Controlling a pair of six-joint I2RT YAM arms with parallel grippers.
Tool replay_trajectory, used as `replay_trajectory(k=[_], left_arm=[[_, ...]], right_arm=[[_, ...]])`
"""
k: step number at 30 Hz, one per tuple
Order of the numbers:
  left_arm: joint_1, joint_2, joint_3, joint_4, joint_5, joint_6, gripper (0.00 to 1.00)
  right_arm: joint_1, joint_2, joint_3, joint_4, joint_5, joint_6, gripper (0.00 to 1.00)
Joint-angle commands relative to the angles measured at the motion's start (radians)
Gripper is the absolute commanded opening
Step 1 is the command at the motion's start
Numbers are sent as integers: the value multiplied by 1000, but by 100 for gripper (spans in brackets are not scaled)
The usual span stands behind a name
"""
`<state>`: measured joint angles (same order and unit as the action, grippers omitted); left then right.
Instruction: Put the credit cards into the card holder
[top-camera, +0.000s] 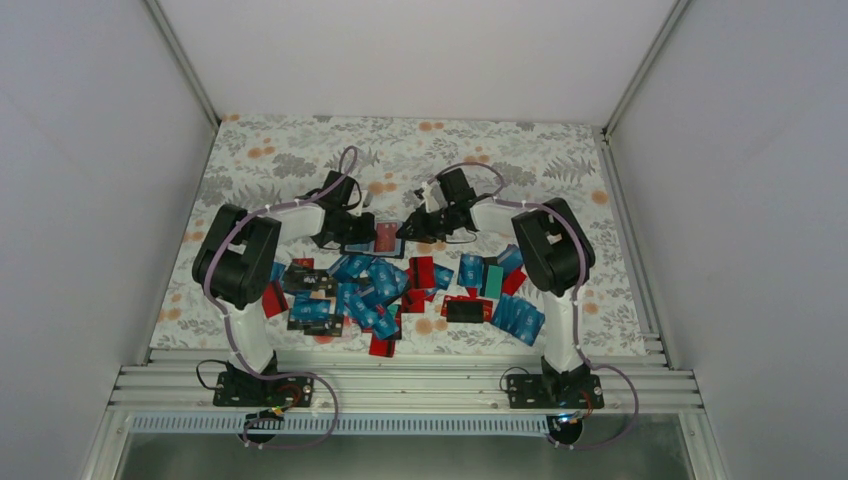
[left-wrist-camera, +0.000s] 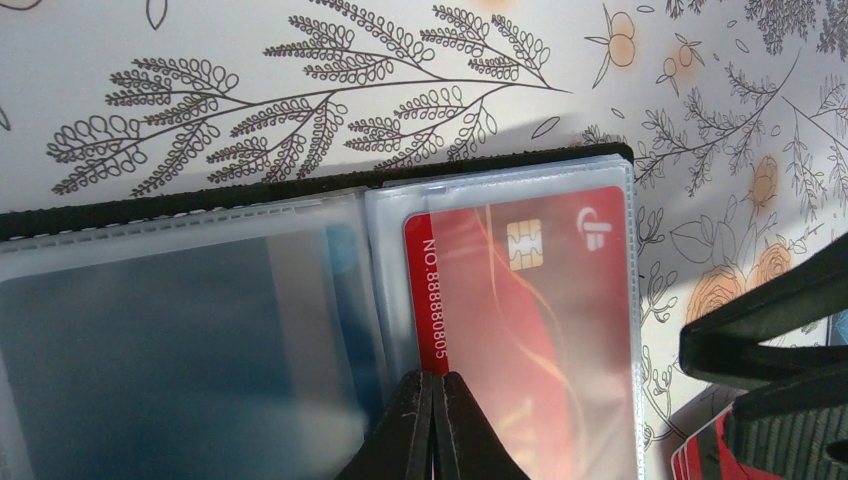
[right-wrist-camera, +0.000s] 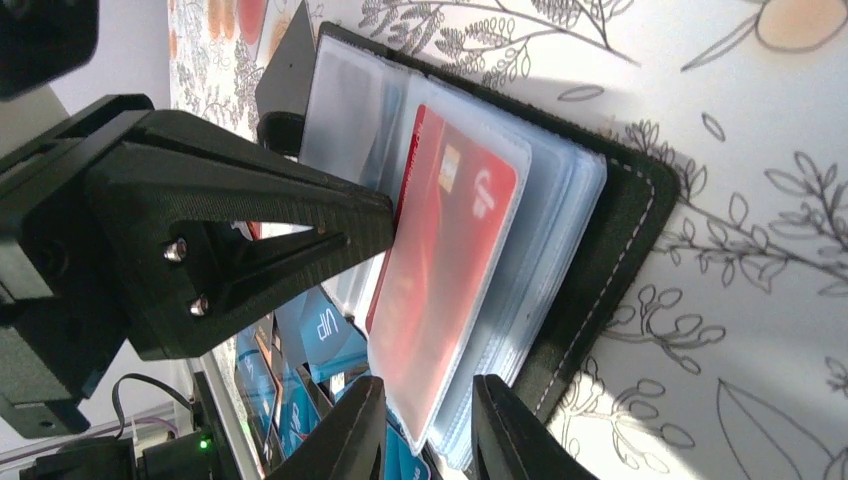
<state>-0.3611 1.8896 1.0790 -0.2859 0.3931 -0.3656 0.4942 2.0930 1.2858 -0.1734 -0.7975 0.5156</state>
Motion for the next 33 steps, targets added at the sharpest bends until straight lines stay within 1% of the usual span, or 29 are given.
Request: replay_trajectory(k=[1, 33], left_arm=[[-5, 23, -3, -7, -28, 14, 2], [-7, 27, -14, 6, -22, 16, 2]], right_arm=[[-2, 26, 47, 2, -11, 7, 24], [21, 108, 124, -18, -16, 15, 27]])
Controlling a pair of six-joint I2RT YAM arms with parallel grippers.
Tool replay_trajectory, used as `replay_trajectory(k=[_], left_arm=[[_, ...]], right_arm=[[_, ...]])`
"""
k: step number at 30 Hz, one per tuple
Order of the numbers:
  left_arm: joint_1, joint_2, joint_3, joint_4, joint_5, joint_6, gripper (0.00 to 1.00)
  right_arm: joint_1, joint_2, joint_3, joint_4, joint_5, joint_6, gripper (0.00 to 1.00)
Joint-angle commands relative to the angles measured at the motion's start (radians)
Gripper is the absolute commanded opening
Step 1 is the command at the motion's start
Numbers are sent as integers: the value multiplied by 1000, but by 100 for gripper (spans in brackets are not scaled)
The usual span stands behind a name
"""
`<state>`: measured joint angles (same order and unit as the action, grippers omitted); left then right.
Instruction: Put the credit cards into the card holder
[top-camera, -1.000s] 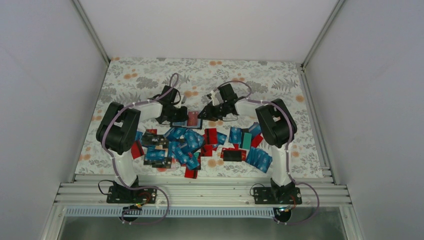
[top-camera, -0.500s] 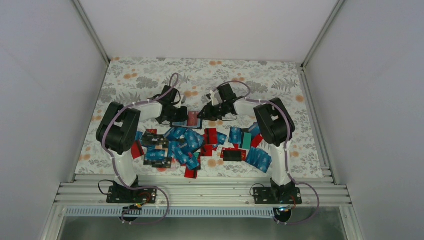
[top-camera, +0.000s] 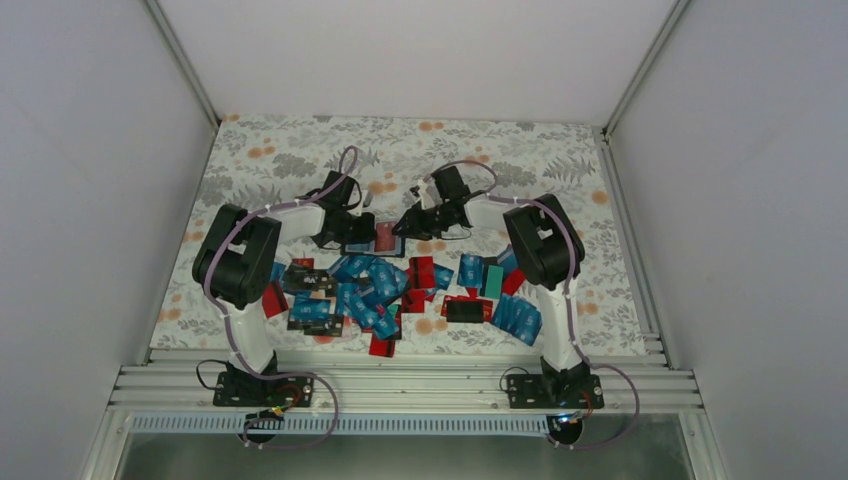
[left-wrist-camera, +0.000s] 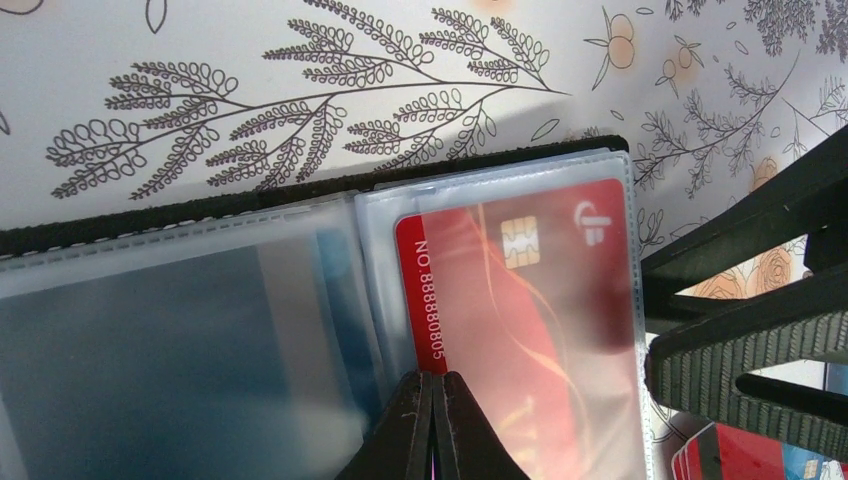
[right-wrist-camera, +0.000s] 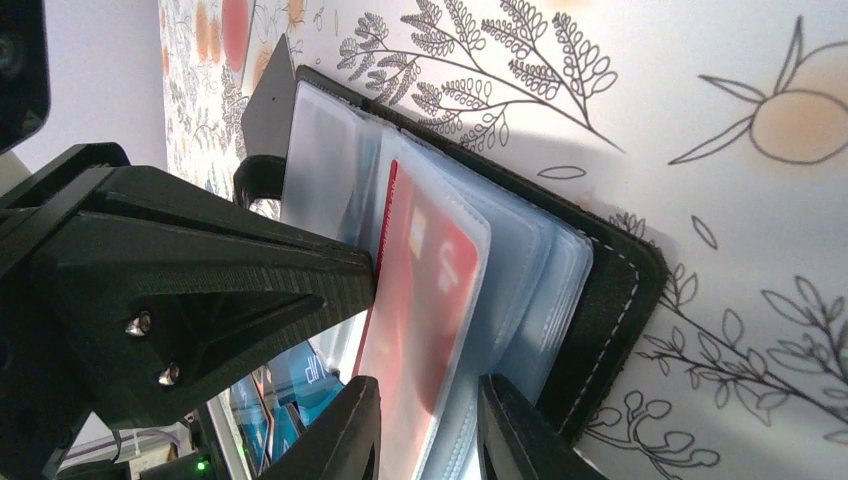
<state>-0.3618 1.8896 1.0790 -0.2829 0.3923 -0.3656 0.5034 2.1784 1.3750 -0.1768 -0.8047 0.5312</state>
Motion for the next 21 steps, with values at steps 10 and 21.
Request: replay_trajectory(k=[10, 21], left_arm=[[-6, 29, -12, 3, -18, 17, 2], [-6, 33, -11, 6, -16, 16, 2]], right_arm=[[21, 20, 56, -47, 5, -11, 26], [35, 4, 78, -83, 36, -28, 26]])
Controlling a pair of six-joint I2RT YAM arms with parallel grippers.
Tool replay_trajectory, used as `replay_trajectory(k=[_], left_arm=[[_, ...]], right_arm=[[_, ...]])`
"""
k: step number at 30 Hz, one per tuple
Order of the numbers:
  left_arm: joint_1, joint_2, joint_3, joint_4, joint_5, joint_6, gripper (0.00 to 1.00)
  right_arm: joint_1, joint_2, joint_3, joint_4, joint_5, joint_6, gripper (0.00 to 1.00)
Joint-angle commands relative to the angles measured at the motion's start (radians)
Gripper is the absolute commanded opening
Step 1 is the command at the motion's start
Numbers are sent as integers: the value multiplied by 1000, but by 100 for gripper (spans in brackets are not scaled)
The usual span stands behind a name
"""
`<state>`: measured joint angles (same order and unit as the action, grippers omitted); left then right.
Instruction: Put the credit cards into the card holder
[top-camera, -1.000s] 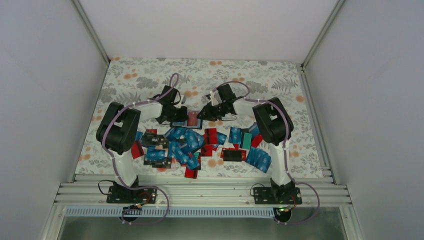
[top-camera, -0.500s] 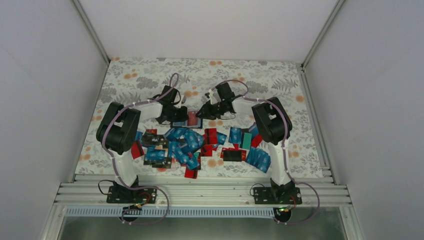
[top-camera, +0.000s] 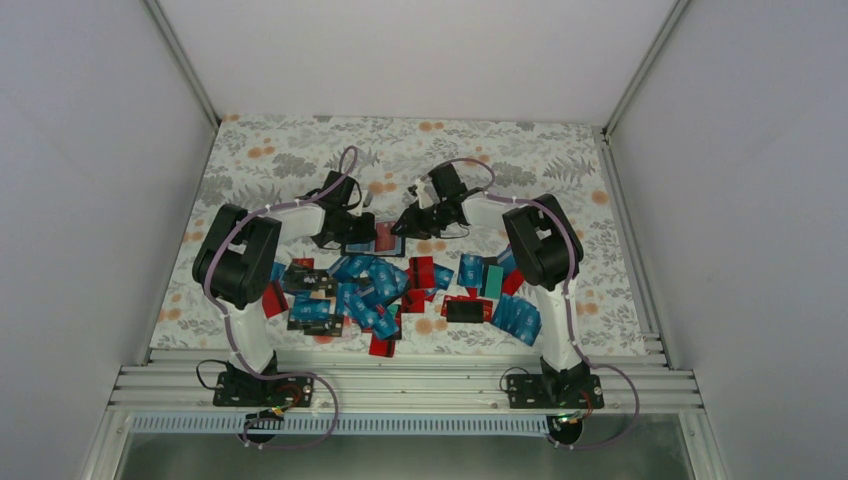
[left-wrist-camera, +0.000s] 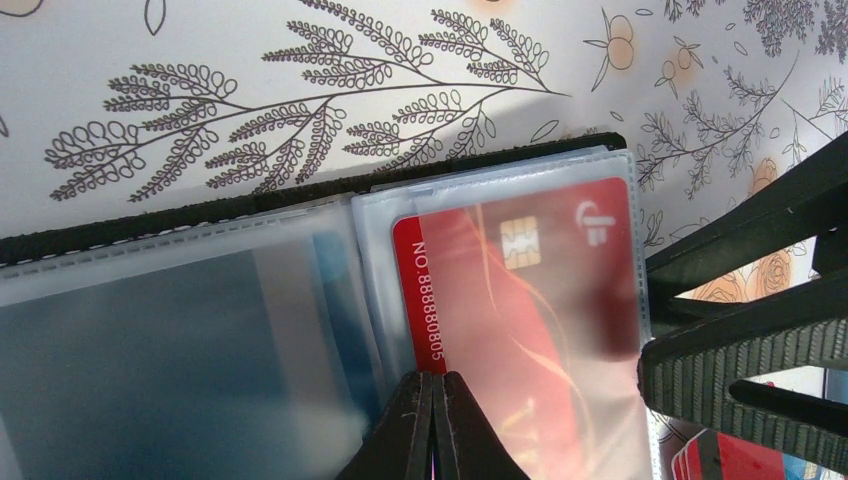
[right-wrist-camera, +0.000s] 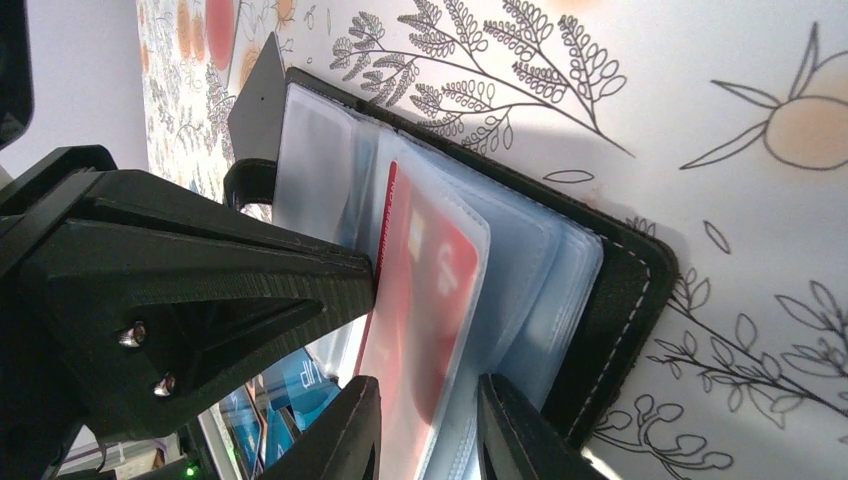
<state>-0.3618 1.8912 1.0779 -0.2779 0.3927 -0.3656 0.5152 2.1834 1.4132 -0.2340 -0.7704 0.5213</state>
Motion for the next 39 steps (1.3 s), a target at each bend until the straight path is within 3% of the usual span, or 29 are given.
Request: replay_trajectory(k=[1, 22, 39], left_arm=[[-6, 32, -9, 2, -16, 16, 2], [-6, 31, -3, -3, -15, 12, 2], [-5, -48, 38, -68, -49, 14, 2]], right_arm=[[26, 2, 44, -29, 1, -19, 26], [58, -32, 107, -146, 133, -60, 27], [84, -10, 187, -185, 126, -66, 27]])
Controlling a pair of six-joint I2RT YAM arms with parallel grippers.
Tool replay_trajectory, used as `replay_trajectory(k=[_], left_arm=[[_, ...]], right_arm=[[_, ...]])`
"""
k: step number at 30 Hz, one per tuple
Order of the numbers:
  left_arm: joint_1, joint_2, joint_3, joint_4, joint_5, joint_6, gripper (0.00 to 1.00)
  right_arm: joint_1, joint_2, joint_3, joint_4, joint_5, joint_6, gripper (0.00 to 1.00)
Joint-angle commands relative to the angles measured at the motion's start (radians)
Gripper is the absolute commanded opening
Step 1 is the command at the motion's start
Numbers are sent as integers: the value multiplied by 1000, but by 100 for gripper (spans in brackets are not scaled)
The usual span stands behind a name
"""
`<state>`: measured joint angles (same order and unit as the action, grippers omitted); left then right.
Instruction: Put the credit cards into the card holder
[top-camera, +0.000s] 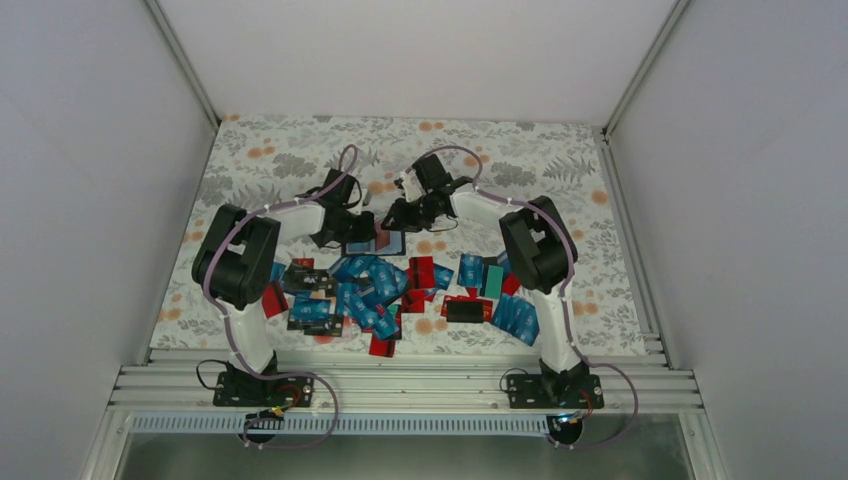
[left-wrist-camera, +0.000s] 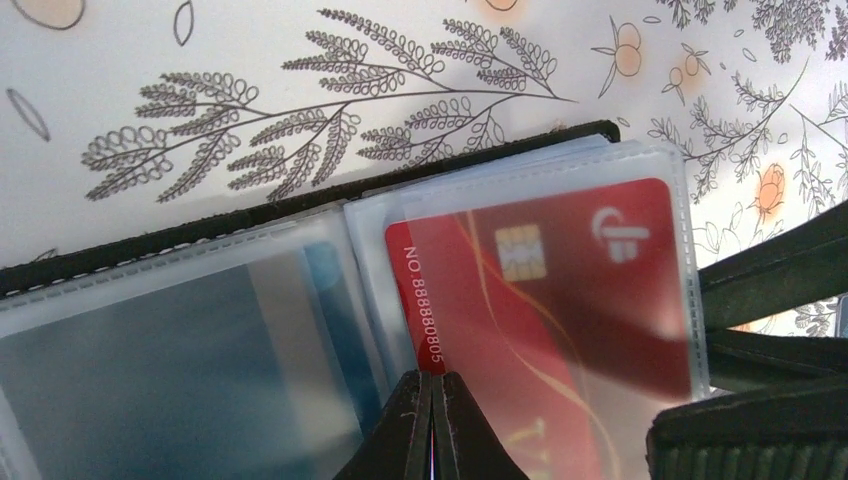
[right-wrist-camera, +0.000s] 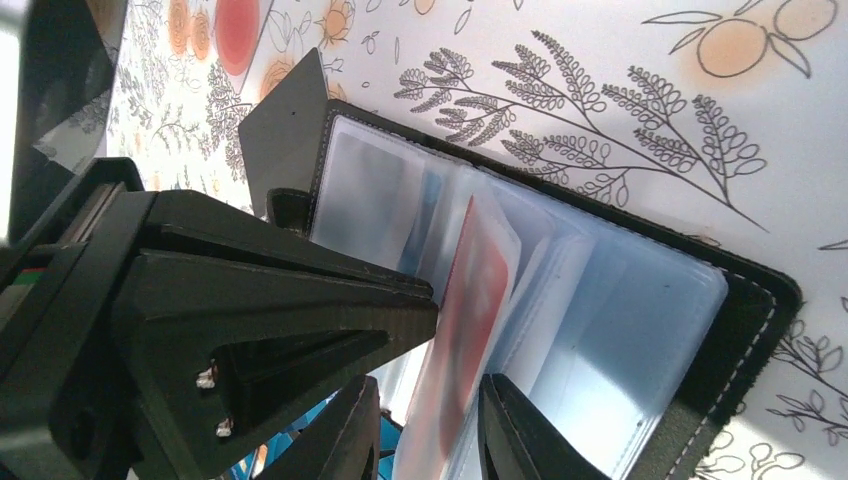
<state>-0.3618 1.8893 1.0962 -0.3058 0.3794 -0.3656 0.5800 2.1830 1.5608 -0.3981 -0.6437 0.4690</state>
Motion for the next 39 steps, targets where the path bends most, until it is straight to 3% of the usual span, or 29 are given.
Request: replay_trajectory(k=[1, 13, 23, 35, 39], left_arm=[[-3, -59, 23, -51, -45, 14, 2], [36, -243, -17, -114, -132, 16, 2], [75, -400, -142, -128, -180, 19, 2], [131, -643, -267, -202, -221, 15, 2], [131, -685, -276, -217, -219, 3, 2]], right_arm=[[18, -8, 43, -23, 1, -13, 27], [28, 9, 70, -33, 1, -8, 28], [61, 29, 111, -43, -13, 17, 29], [185, 258, 425, -104, -90, 60, 31], [195, 288, 461, -104, -103, 62, 31]])
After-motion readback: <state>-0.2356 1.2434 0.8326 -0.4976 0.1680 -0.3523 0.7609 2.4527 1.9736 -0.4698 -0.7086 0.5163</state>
